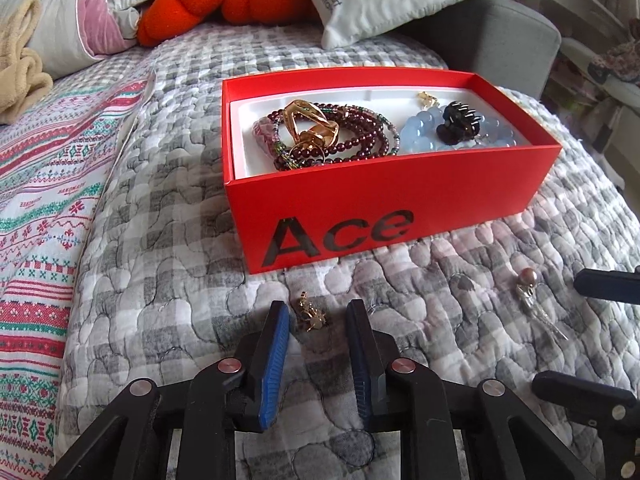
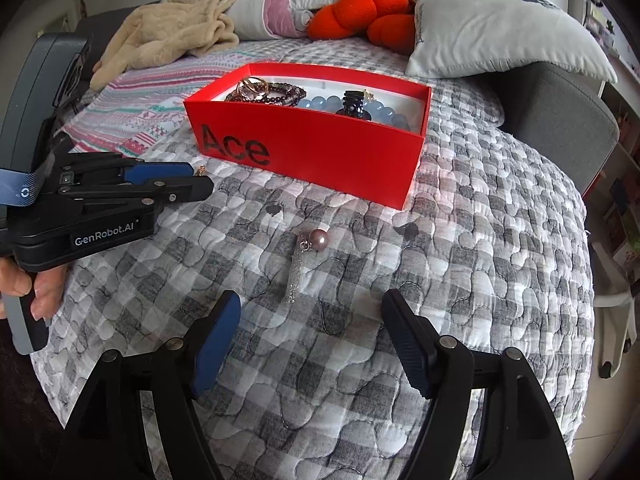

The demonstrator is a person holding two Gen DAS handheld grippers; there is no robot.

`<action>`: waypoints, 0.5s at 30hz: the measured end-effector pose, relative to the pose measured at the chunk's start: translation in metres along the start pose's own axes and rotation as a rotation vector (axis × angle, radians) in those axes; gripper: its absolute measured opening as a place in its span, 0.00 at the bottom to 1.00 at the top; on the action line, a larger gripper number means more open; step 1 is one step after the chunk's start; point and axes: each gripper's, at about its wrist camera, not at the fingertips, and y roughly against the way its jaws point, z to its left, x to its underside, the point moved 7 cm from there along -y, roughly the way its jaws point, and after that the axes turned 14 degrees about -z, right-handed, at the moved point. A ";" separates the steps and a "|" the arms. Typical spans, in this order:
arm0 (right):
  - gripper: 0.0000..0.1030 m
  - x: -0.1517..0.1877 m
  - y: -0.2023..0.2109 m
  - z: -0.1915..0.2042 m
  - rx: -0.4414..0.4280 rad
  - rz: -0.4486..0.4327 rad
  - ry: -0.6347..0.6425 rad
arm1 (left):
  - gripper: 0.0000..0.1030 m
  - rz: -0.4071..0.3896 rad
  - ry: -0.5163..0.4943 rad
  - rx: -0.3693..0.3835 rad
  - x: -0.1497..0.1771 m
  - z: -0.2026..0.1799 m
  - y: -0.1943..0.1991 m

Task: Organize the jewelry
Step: 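Grasp the small gold charm with the left tool while the right grasps the pink pearl earring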

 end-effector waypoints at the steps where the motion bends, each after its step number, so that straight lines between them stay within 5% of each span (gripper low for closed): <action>1: 0.75 -0.001 -0.002 0.001 0.004 -0.002 0.000 | 0.17 -0.002 0.006 -0.008 0.000 0.001 0.000; 4: 0.75 -0.005 -0.005 0.000 0.014 -0.007 -0.024 | 0.06 -0.010 0.026 -0.026 0.000 0.006 0.002; 15: 0.75 -0.008 -0.009 0.004 0.023 -0.017 -0.064 | 0.06 -0.015 0.080 -0.026 0.000 0.016 0.018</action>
